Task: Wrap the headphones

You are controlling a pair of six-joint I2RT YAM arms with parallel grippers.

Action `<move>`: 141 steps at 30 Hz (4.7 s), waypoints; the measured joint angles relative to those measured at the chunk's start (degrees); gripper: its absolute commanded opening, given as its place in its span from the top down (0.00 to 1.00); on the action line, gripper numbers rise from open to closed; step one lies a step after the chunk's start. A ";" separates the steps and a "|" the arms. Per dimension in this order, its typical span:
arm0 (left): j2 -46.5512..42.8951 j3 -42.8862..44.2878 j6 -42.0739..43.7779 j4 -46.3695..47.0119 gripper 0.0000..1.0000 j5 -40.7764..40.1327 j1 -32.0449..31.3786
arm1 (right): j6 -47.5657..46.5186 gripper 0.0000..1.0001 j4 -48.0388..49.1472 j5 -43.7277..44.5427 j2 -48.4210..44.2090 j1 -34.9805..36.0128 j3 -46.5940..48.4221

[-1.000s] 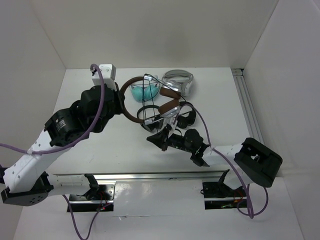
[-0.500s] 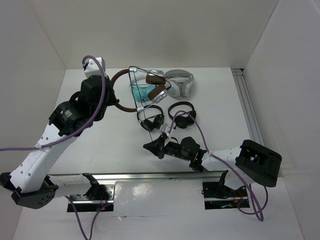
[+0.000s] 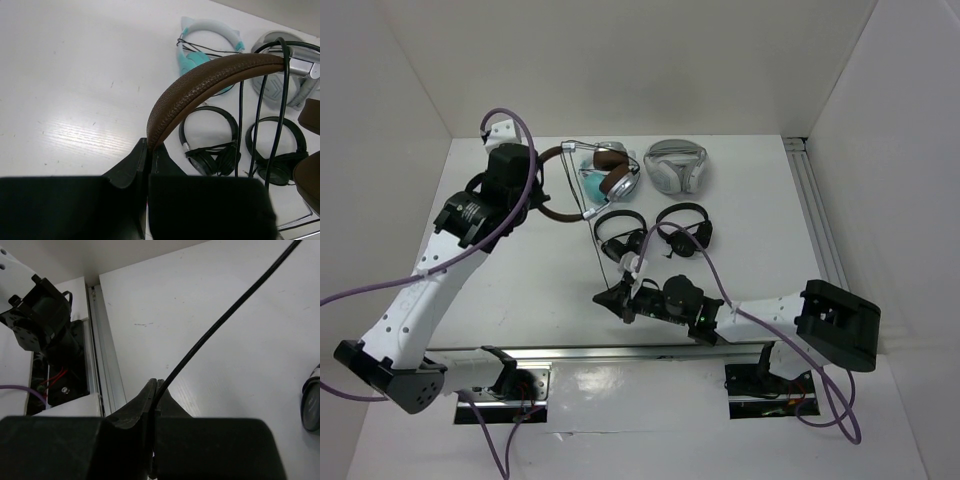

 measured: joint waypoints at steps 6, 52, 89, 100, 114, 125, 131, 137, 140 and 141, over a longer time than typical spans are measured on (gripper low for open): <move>0.74 -1.73 -0.39 0.00 1.00 1.03 2.58 | -1.79 0.88 -4.63 1.25 0.09 3.13 2.78; 8.63 -14.47 25.70 -2.05 1.00 13.46 -18.03 | -24.46 0.99 -57.70 24.59 -12.07 15.32 26.27; -5.70 -23.89 31.36 -4.24 1.00 34.01 -23.54 | -25.38 0.80 -65.20 51.95 -12.02 23.65 25.16; -7.41 -23.34 31.39 -7.21 1.00 36.59 -23.56 | -26.45 0.75 -63.78 50.62 -12.07 23.08 23.85; -7.80 -22.51 31.08 -9.60 1.00 33.70 -23.56 | -26.58 0.68 -62.82 52.59 -11.17 18.75 22.80; -9.25 -19.43 31.12 -10.91 1.00 32.24 -23.69 | -26.21 0.65 -62.23 50.36 -10.23 13.79 20.98; -9.53 -19.04 31.15 -11.85 1.00 31.71 -23.71 | -25.24 0.50 -61.64 48.52 -10.23 12.20 20.98; -9.57 -19.02 31.01 -12.57 1.00 30.91 -23.74 | -25.20 0.46 -61.66 48.57 -10.56 11.72 20.92; -9.57 -19.02 31.04 -12.57 1.00 30.32 -23.76 | -25.18 0.45 -61.55 48.57 -11.23 11.52 20.87; -9.57 -19.02 31.04 -12.59 1.00 30.21 -23.76 | -25.18 0.45 -61.42 48.68 -11.54 11.47 20.81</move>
